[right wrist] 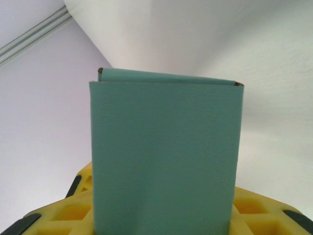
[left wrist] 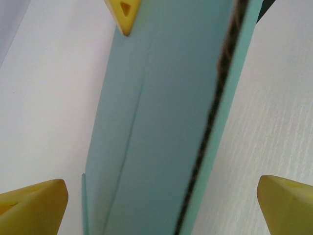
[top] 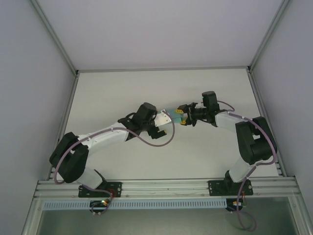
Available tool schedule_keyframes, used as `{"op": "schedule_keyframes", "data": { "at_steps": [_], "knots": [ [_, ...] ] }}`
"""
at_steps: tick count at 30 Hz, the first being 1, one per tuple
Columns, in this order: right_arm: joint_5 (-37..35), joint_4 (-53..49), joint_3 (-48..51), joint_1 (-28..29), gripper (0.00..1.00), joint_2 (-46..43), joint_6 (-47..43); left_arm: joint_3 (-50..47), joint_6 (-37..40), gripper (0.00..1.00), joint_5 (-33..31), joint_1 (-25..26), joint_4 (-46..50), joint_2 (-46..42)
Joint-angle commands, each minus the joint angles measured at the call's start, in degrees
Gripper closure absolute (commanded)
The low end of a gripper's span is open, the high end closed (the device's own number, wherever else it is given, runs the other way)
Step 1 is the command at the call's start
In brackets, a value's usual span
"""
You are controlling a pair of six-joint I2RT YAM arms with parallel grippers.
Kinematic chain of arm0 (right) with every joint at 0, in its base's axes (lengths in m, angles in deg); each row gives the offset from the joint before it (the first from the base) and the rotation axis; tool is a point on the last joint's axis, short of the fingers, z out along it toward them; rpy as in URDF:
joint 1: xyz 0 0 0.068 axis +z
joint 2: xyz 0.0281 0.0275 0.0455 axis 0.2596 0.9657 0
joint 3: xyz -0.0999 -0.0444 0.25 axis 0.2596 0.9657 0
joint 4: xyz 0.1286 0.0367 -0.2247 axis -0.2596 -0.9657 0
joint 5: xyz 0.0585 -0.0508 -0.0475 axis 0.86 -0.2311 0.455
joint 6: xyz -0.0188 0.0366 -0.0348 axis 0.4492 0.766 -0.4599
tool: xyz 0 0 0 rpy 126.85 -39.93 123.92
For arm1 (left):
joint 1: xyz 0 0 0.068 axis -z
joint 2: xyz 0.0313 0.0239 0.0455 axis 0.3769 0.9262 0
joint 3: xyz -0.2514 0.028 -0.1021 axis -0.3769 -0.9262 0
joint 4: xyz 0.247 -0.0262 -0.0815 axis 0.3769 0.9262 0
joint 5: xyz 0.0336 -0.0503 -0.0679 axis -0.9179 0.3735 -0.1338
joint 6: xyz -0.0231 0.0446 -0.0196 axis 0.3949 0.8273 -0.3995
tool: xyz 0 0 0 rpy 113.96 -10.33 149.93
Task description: Assemble paper box
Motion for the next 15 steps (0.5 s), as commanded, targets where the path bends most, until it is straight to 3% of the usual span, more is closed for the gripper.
{"op": "schedule_keyframes", "data": {
  "at_steps": [1, 5, 9, 12, 15],
  "knots": [
    [4.8, 7.6, 1.1, -0.2, 0.62, 0.7, 7.9, 1.4, 2.3, 0.0, -1.9, 0.1, 0.5, 0.8],
    [7.0, 11.4, 2.5, -0.2, 0.6, 0.5, 10.8, 0.6, 3.0, 0.04, -4.7, 0.0, -0.8, 0.5],
    [8.2, 9.9, 2.7, 0.0, 0.6, 0.2, 10.1, -0.8, 2.6, 0.32, -4.6, -0.4, -3.7, -0.8],
    [8.3, 13.2, 3.6, 0.2, 0.6, 0.1, 12.5, -1.0, 2.6, 0.46, -5.0, -0.4, -4.2, -1.6],
    [7.7, 16.8, 4.4, 0.4, 0.53, -0.5, 14.8, -1.8, 3.0, 0.53, -6.7, -0.4, -5.3, -2.5]
  ]
}}
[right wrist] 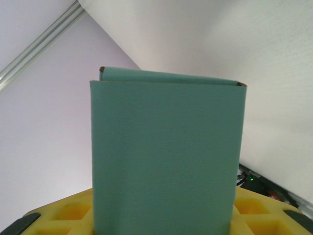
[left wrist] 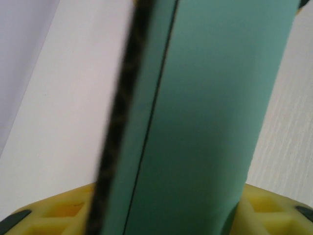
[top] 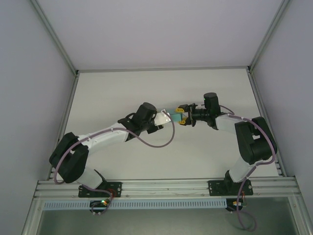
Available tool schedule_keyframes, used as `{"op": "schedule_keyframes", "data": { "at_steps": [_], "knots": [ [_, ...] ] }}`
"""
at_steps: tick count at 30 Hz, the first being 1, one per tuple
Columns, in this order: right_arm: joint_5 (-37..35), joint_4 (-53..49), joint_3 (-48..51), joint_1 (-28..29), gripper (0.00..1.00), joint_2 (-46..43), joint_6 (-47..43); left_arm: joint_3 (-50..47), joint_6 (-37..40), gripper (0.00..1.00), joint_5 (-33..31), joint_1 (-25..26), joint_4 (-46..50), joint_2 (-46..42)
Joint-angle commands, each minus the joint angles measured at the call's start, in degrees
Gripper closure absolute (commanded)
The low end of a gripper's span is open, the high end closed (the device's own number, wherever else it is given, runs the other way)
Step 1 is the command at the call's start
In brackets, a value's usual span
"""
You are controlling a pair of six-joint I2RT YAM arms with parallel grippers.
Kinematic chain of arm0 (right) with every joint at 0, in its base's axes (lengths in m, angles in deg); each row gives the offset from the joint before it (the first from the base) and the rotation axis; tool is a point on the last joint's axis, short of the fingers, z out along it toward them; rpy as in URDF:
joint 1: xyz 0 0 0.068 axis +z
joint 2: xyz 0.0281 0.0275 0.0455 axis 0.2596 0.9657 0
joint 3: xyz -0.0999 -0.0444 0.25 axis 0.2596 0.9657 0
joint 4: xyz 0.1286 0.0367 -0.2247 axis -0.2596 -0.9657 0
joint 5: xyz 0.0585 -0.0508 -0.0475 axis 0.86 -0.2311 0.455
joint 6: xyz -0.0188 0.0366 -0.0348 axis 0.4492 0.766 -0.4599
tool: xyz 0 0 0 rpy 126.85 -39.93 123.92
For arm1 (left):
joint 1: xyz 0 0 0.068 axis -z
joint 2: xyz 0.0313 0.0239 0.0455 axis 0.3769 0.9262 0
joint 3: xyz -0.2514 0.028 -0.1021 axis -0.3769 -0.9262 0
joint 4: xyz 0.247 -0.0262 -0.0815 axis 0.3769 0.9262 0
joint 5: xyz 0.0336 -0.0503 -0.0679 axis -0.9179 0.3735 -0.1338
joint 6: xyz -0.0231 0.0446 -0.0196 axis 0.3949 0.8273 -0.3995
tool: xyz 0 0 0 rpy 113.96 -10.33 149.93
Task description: Assemble paper box
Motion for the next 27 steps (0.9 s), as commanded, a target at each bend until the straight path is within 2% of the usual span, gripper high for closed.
{"op": "schedule_keyframes", "data": {
  "at_steps": [1, 2, 4, 6, 9, 10, 12, 14, 17, 18, 19, 20, 22, 25, 27],
  "knots": [
    [4.4, 5.5, 0.2, 0.4, 0.53, -0.8, 2.7, -1.1, -0.8, 0.55, -2.3, -0.4, -2.7, -2.5],
    [4.4, 5.3, 0.0, 0.5, 0.51, -1.0, 2.3, -1.3, -0.9, 0.55, -2.2, -0.4, -2.8, -2.9],
    [4.7, 4.2, -0.4, 0.6, 0.39, -1.5, 1.7, -1.9, -1.0, 0.57, -1.7, -0.4, -3.1, -3.8],
    [4.7, 4.2, -0.2, 0.5, 0.36, -2.0, 1.5, -2.5, -1.3, 0.59, -1.0, -0.4, -3.6, -5.0],
    [3.1, 2.2, 0.4, -0.1, 0.07, -4.1, -0.7, -3.2, -1.5, 0.6, 0.8, -0.6, -2.7, -6.9],
    [1.9, 0.8, 0.5, -0.7, 0.01, -5.1, -2.4, -3.3, -1.7, 0.6, 1.7, -0.8, -1.9, -7.5],
    [-1.7, -5.4, -0.2, -2.6, 0.0, -8.3, -9.5, -3.4, -2.8, 0.6, 3.9, -1.8, 0.2, -8.5],
    [-7.3, -18.9, -3.7, -4.3, 0.0, -12.5, -23.2, -2.6, -4.0, 0.6, 6.8, -3.0, 4.2, -9.0],
    [-22.6, -38.5, -11.7, -4.2, 0.0, -18.7, -48.0, -1.6, -5.6, 0.61, 11.4, -5.0, 9.5, -9.4],
    [-27.3, -41.1, -13.2, -3.8, 0.0, -20.4, -54.8, -1.0, -5.7, 0.61, 13.3, -5.7, 11.8, -9.1],
    [-31.7, -41.8, -13.5, -3.4, 0.0, -22.2, -59.3, -0.2, -5.8, 0.6, 14.5, -6.2, 14.0, -8.8],
    [-33.3, -39.6, -12.6, -3.2, 0.0, -24.4, -63.8, 0.6, -5.7, 0.61, 15.7, -6.6, 16.7, -8.1],
    [-30.3, -31.3, -8.8, -3.1, 0.0, -28.1, -69.7, 1.8, -5.6, 0.6, 15.8, -6.9, 20.3, -6.4],
    [-25.9, -19.3, -3.1, -2.9, 0.0, -31.7, -71.3, 3.6, -5.7, 0.61, 14.7, -6.9, 24.2, -3.0],
    [-21.1, -19.1, -3.5, -2.2, 0.0, -31.3, -75.0, 4.8, -5.7, 0.61, 15.9, -7.0, 25.9, -1.0]
  ]
}}
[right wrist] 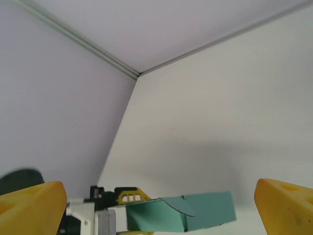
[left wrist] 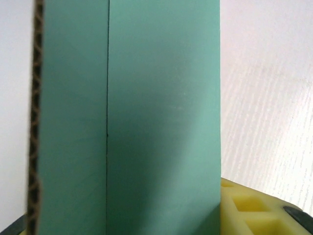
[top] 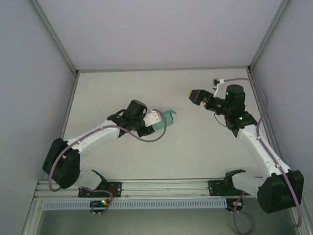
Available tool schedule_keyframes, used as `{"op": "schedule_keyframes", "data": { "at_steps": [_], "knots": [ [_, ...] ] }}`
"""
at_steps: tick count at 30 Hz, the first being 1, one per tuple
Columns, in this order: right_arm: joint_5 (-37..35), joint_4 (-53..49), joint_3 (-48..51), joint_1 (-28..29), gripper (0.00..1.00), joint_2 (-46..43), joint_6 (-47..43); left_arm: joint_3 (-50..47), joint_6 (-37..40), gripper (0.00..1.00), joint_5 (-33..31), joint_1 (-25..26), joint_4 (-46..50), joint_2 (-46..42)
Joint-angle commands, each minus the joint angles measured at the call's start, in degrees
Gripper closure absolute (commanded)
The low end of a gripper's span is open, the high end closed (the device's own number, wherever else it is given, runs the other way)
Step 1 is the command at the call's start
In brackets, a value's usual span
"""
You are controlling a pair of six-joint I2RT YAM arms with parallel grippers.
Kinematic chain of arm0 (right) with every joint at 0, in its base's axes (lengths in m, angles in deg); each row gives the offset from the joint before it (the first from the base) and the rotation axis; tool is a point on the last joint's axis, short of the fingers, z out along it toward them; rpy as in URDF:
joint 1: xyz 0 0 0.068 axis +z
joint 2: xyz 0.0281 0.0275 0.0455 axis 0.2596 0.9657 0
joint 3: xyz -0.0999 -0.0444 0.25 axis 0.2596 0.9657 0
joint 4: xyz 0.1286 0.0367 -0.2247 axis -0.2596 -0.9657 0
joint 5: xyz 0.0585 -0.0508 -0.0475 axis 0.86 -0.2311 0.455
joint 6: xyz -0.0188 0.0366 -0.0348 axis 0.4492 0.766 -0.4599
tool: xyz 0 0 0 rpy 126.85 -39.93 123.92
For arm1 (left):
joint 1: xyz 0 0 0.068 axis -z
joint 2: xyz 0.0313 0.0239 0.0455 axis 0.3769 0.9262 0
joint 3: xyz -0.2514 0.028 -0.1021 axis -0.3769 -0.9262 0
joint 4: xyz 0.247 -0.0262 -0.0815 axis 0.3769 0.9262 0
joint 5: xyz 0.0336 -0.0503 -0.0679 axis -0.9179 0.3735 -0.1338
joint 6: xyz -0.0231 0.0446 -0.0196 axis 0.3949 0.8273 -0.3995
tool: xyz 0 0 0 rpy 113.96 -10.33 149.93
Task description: Assemble paper box
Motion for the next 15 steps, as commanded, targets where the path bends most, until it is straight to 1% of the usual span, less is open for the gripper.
{"op": "schedule_keyframes", "data": {
  "at_steps": [1, 2, 4, 7, 12, 15],
  "knots": [
    [5.1, 1.2, 0.2, 1.8, 0.0, 2.2, -14.2, 2.9, -1.3, 0.61, 3.2, -0.3, 7.3, 3.1],
    [5.3, -2.8, -1.7, 2.9, 0.0, 3.4, -17.2, 3.5, -0.9, 0.61, 3.8, -0.4, 8.1, 3.8],
    [3.5, -10.6, -5.3, 5.2, 0.09, 6.2, -23.0, 4.2, -0.5, 0.6, 3.6, -0.4, 8.7, 5.0],
    [1.7, -17.8, -9.4, 8.1, 0.15, 10.7, -27.7, 5.4, -0.3, 0.6, 3.5, -0.6, 9.6, 6.9],
    [-1.2, -24.2, -13.9, 11.6, 0.21, 16.4, -31.9, 6.9, -0.3, 0.6, 3.9, -1.0, 10.3, 8.4],
    [-1.8, -25.7, -15.6, 12.0, 0.29, 20.5, -33.3, 6.9, 0.0, 0.6, 5.2, -1.4, 10.2, 8.2]
  ]
}}
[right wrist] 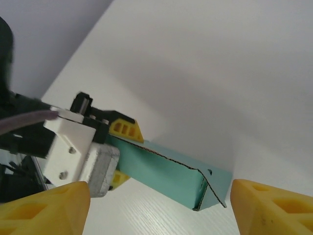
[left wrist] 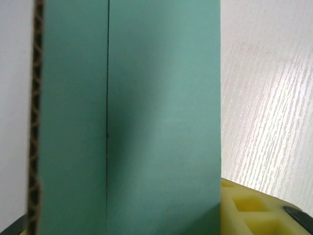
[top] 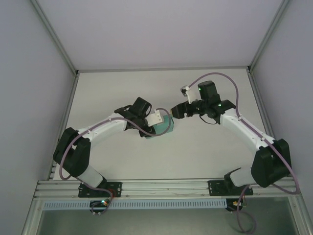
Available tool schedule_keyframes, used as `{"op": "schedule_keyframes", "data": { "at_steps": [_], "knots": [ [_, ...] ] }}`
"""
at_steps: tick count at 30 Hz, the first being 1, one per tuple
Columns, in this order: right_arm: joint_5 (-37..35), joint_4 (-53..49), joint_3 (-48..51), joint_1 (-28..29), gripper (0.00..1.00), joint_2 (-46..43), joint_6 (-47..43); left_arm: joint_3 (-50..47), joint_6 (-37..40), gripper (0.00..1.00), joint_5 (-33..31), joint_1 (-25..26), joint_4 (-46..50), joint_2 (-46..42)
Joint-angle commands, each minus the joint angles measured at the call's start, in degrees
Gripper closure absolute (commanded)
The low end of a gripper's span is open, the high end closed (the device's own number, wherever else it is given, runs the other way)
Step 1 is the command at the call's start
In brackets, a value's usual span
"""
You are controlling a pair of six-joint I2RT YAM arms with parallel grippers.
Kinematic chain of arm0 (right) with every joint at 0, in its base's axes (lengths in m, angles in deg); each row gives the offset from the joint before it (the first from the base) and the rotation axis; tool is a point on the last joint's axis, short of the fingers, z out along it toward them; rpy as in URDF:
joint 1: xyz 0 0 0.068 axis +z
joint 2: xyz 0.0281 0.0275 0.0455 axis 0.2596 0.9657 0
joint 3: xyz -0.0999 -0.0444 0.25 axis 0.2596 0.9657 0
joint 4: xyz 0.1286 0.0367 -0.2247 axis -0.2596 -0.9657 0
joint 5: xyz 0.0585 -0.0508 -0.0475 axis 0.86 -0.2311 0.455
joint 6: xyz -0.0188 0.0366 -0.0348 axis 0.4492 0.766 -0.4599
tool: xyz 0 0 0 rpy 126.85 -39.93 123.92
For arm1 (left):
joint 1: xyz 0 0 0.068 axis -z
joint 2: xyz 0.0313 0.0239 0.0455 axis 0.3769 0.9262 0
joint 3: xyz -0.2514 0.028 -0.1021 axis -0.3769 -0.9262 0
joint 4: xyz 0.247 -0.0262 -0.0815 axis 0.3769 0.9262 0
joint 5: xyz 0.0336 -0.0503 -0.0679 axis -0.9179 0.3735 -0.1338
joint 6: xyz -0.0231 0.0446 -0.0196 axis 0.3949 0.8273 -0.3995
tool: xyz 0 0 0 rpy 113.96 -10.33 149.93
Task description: Assemble paper box
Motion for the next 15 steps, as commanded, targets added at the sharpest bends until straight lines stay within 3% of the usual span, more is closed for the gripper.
{"op": "schedule_keyframes", "data": {
  "at_steps": [1, 6, 15],
  "knots": [
    [-1.7, -6.3, -2.3, 0.3, 0.33, 3.6, -4.8, 0.9, 0.0, 0.6, 2.6, -0.9, 2.9, 0.7],
    [-1.4, -9.0, -4.3, 1.5, 0.43, 7.3, -6.8, 0.3, -0.3, 0.59, 4.0, -2.0, 2.5, 0.2],
    [-9.1, -9.7, -7.4, 4.5, 0.47, 10.8, -8.5, 1.1, -0.2, 0.59, 4.3, -2.0, 3.4, 0.8]
  ]
}}
